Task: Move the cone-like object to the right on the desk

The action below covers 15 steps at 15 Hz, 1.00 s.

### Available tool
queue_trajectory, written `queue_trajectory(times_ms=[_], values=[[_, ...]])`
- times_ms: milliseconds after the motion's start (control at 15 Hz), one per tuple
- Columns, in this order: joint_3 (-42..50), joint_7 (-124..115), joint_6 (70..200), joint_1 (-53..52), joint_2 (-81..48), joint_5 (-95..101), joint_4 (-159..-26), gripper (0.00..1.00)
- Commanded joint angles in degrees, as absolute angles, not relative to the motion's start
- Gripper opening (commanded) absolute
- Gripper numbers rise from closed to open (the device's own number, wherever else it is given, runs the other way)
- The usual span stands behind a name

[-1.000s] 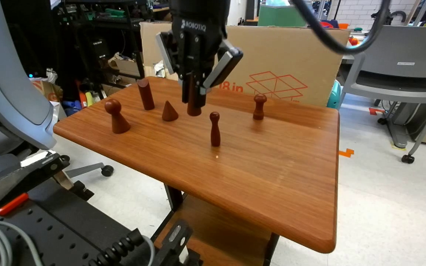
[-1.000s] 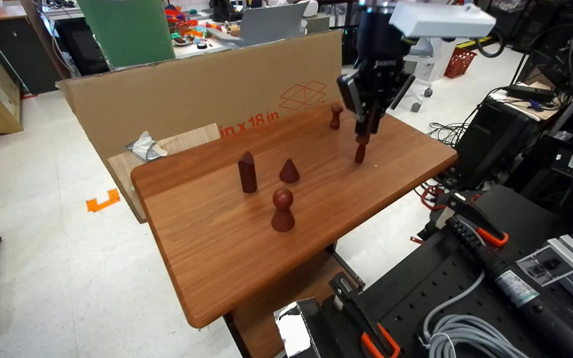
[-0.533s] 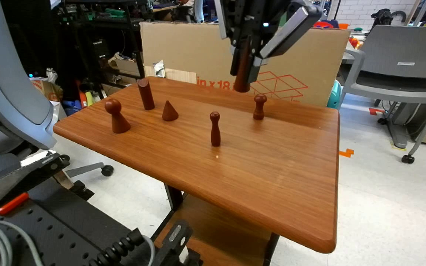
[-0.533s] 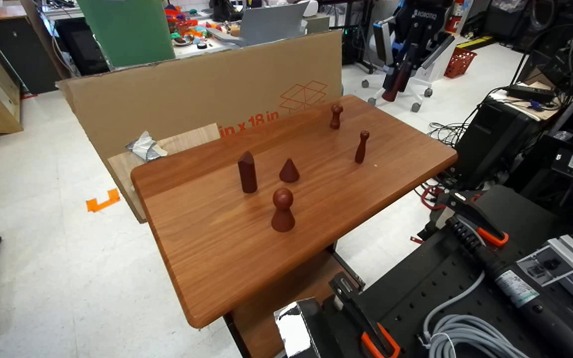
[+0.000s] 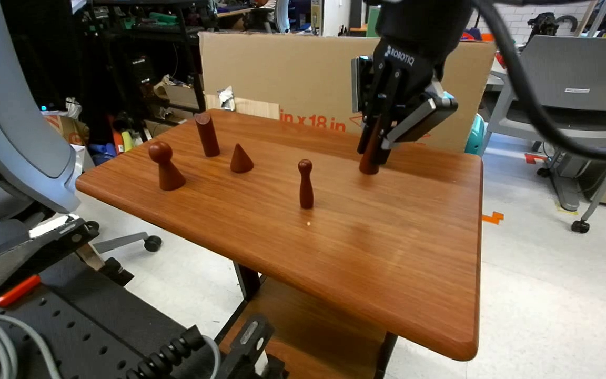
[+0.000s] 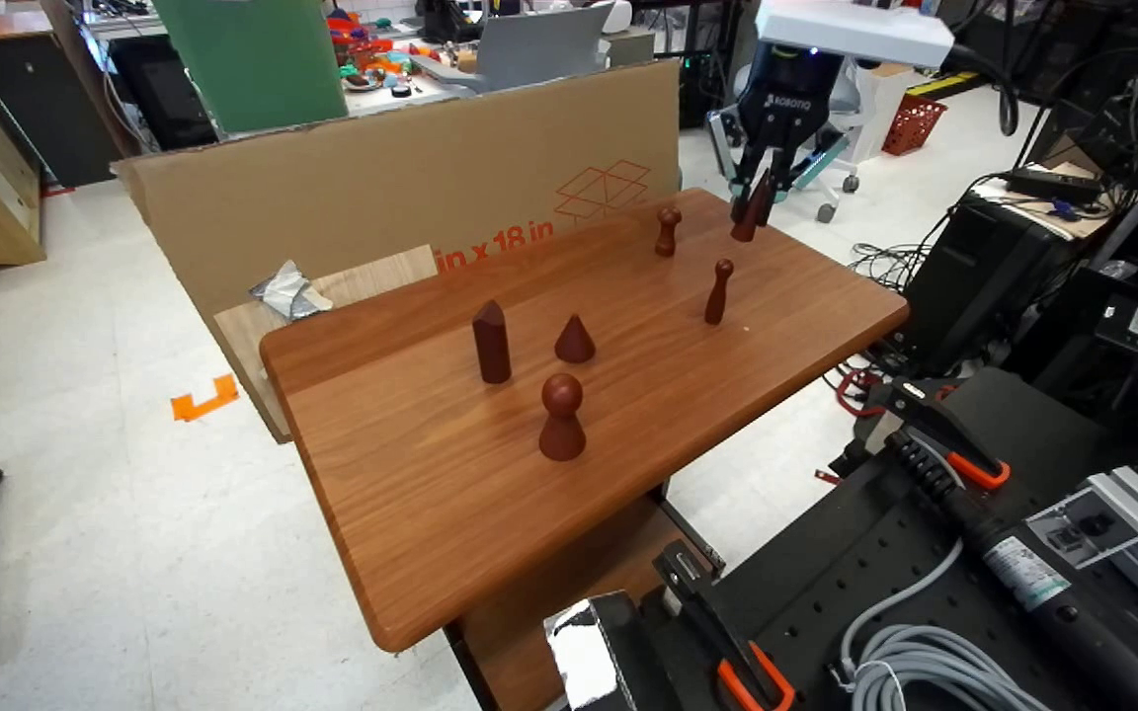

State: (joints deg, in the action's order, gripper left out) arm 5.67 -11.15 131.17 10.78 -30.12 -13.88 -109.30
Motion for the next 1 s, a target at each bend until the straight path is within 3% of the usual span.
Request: queue_trajectory(times_ms=[0, 733, 800, 933], values=[[6.4, -16.7, 128.6, 10.5, -37.1, -15.4, -100.8, 0.06], [8.5, -26.8, 126.3, 7.1, -44.4, -12.6, -93.8, 0.06], [8.7, -27.4, 125.3, 6.8, -44.1, -12.5, -93.8, 0.4], [8.5, -27.1, 125.4, 6.6, -42.2, -12.9, -95.8, 0.56]])
